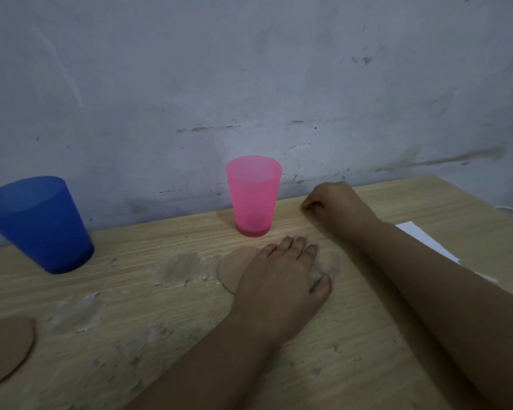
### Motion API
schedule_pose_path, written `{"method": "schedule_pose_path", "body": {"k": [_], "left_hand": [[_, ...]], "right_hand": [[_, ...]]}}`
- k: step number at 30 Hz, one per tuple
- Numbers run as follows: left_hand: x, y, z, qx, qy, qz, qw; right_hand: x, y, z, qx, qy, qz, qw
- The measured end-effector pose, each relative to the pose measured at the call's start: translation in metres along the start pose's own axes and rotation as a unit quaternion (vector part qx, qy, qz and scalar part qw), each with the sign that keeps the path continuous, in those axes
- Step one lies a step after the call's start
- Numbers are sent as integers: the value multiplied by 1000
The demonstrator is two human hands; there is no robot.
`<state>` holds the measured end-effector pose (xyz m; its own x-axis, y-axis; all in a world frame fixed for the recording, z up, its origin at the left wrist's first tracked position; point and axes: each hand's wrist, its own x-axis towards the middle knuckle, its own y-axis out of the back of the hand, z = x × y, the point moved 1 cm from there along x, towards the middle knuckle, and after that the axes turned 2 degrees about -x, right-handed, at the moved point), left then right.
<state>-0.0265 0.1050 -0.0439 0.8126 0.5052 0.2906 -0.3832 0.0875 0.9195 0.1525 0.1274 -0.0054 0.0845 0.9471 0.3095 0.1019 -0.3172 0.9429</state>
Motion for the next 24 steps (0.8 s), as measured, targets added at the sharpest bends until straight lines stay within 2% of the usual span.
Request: {"method": "schedule_pose_path", "body": {"k": [4,9,16,21,22,24], "left_hand": [[1,-1,-1,-4,1,-1,1000],[-1,1,1,-33,20,15,999],[-2,3,5,-88,68,54,992],[-4,6,4,-123,63,100,985],[-6,9,6,-140,62,114,982],[-10,14,6,-186,58,136,971]], "right_hand": [[-17,6,18,-6,-55,13,998],[-47,9,6,-25,-82,5,996],[-55,1,-40,-19,-73,10,997],[-63,17,-46,166,-149,30,974],[-69,22,-48,212,-175,37,961],[-83,29,-51,337,-242,63,908]]}}
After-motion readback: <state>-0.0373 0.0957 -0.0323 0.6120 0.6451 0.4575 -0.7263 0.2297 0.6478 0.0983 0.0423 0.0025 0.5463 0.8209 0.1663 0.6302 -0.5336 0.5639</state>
